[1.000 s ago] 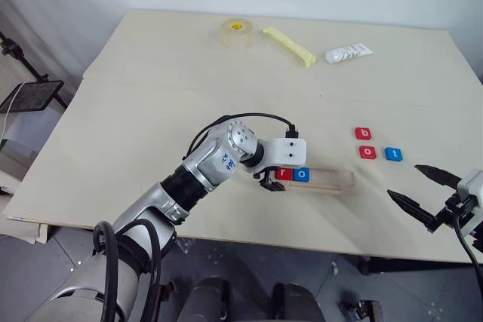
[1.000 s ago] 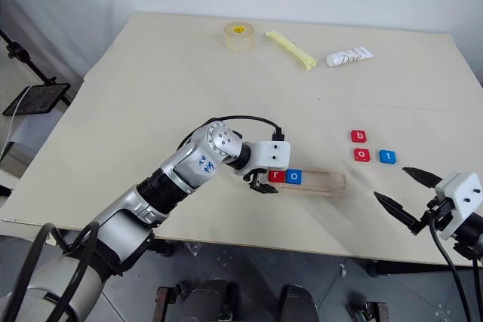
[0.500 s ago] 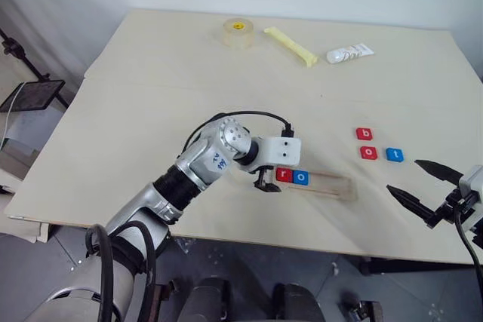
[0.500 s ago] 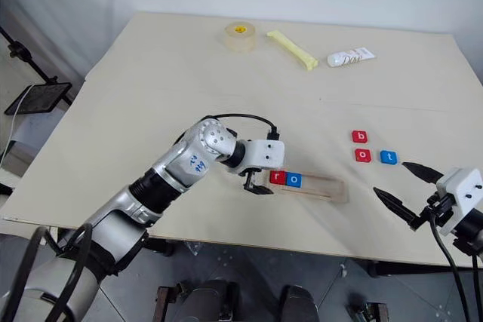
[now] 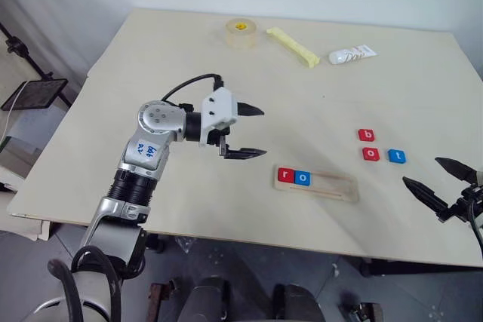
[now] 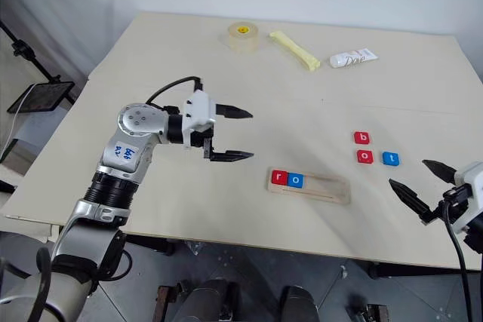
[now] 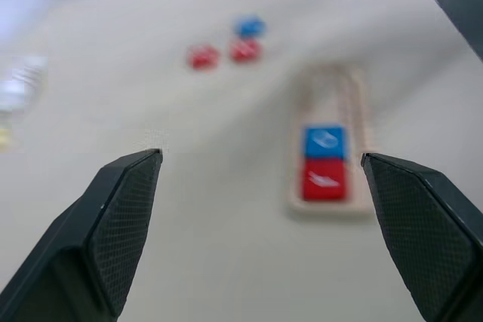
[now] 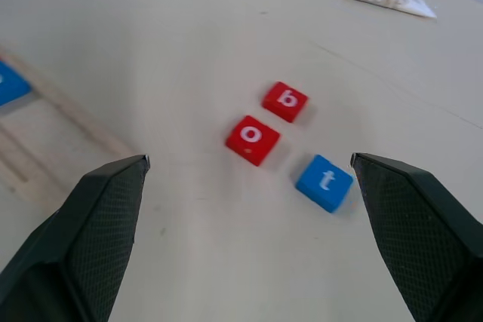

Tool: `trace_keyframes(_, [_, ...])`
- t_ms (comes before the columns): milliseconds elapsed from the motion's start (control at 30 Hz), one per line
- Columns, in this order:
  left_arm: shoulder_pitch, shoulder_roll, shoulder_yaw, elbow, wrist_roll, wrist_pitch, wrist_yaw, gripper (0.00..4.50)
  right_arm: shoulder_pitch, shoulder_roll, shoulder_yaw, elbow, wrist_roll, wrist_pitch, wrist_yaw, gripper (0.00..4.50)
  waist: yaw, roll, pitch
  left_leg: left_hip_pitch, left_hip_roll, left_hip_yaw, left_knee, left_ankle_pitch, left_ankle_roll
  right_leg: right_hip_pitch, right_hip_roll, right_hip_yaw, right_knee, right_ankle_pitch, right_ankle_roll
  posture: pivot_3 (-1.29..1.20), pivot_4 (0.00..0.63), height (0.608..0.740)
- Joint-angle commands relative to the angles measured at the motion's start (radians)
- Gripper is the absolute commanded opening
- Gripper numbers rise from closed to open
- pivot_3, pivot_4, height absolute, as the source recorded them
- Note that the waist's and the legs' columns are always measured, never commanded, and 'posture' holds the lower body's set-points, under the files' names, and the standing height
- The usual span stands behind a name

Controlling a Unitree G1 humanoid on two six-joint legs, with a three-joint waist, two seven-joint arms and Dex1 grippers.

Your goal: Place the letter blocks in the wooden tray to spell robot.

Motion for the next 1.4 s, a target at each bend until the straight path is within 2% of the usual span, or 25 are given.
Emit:
trace_keyframes(33, [0.082,0.039,0.065,-0.024,-0.086,-0.05,-0.06,4.49,-0.003,-0.003,-0.039,-0.032,0.026,0.063,-0.051,4.5,-0.007,0.0,0.0,0.0,0.0,0.0,-0.001,0.0,0.0,0.0,0.0,0.0,0.0,0.0,0.0,0.0,0.15,0.74])
trace_keyframes(267, [0.211,0.03,0.143,0.02,-0.232,-0.112,-0.194,4.49,-0.009,-0.079,-0.042,-0.053,0.043,0.166,-0.007,4.5,-0.023,0.0,0.0,0.004,0.001,0.002,-0.001,0.0,0.0,0.002,0.0,0.001,0.002,0.0,0.0,0.0,0.15,0.74])
trace_keyframes(433, [0.233,0.023,0.147,0.132,-0.23,-0.234,-0.293,4.49,-0.06,-0.113,-0.027,-0.007,0.042,0.188,0.015,4.5,-0.023,0.0,0.0,0.006,0.0,0.002,-0.001,0.0,0.0,0.003,0.0,0.002,0.002,0.0,0.0,0.0,0.15,0.74])
trace_keyframes(533, [0.221,0.019,0.147,0.17,-0.238,-0.248,-0.323,4.49,-0.09,-0.124,-0.014,0.022,0.022,0.175,0.023,4.5,-0.024,0.0,0.0,0.006,0.001,0.003,-0.001,0.0,0.0,0.003,0.0,0.001,0.003,0.0,0.0,0.0,0.15,0.74])
trace_keyframes(1200, [0.206,0.0,0.139,0.15,-0.25,-0.214,-0.329,4.49,-0.139,-0.108,0.016,0.062,-0.014,0.153,0.027,4.5,-0.024,0.0,0.0,0.006,0.0,0.002,-0.001,0.0,0.0,0.002,-0.001,0.001,0.004,0.0,0.0,0.0,0.15,0.74])
trace_keyframes(1300, [0.209,-0.001,0.138,0.14,-0.25,-0.211,-0.325,4.49,-0.179,-0.111,0.046,0.075,-0.021,0.162,0.012,4.5,-0.025,0.0,0.0,0.006,0.0,0.002,-0.001,0.0,0.0,0.002,-0.001,0.001,0.004,0.0,0.0,0.0,0.15,0.74])
trace_keyframes(1400, [0.22,-0.003,0.137,0.117,-0.254,-0.204,-0.32,4.49,-0.338,-0.115,0.154,0.164,-0.063,0.202,-0.036,4.5,-0.03,0.0,0.0,0.006,0.001,0.002,-0.001,0.0,0.0,0.002,0.0,0.001,0.005,0.0,0.0,0.0,0.15,0.74])
